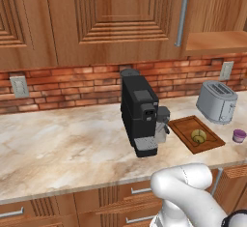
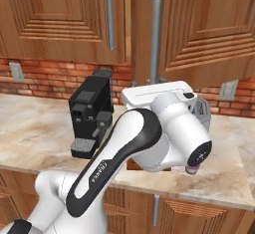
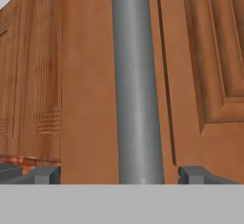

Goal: Pick the bread, place it on the cutting board, pick the jam, place it on the counter, and close the cabinet.

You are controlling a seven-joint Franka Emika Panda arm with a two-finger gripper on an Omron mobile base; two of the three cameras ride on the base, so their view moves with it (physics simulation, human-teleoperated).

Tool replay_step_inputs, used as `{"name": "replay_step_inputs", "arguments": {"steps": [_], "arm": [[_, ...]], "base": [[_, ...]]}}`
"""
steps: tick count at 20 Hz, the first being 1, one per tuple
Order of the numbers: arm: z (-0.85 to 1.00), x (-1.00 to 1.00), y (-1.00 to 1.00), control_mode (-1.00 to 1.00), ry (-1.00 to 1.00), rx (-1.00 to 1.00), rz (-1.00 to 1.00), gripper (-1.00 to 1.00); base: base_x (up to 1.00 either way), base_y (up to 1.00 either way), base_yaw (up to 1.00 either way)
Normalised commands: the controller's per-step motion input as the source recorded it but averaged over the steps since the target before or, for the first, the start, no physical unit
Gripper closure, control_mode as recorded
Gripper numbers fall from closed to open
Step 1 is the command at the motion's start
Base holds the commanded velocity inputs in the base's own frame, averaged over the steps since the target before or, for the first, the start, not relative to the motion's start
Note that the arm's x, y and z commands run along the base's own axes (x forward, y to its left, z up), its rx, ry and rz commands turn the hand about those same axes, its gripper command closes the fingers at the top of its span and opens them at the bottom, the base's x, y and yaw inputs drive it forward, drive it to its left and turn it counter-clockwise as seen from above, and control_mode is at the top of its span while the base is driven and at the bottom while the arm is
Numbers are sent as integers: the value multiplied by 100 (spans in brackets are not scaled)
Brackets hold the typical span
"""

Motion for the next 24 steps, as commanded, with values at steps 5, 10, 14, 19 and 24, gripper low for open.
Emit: {"name": "replay_step_inputs", "arguments": {"steps": [5,10,14,19,24], "arm": [[0,38,3,-100,-2,1,-11,-100],[0,38,2,-100,-3,1,-11,-100],[0,36,1,-100,-2,1,-11,-100],[0,36,0,-100,-4,0,-10,-100],[0,34,0,-100,-4,1,-9,-100]], "base": [[0,0,0],[0,0,0],[0,0,0],[0,0,0],[0,0,0]]}}
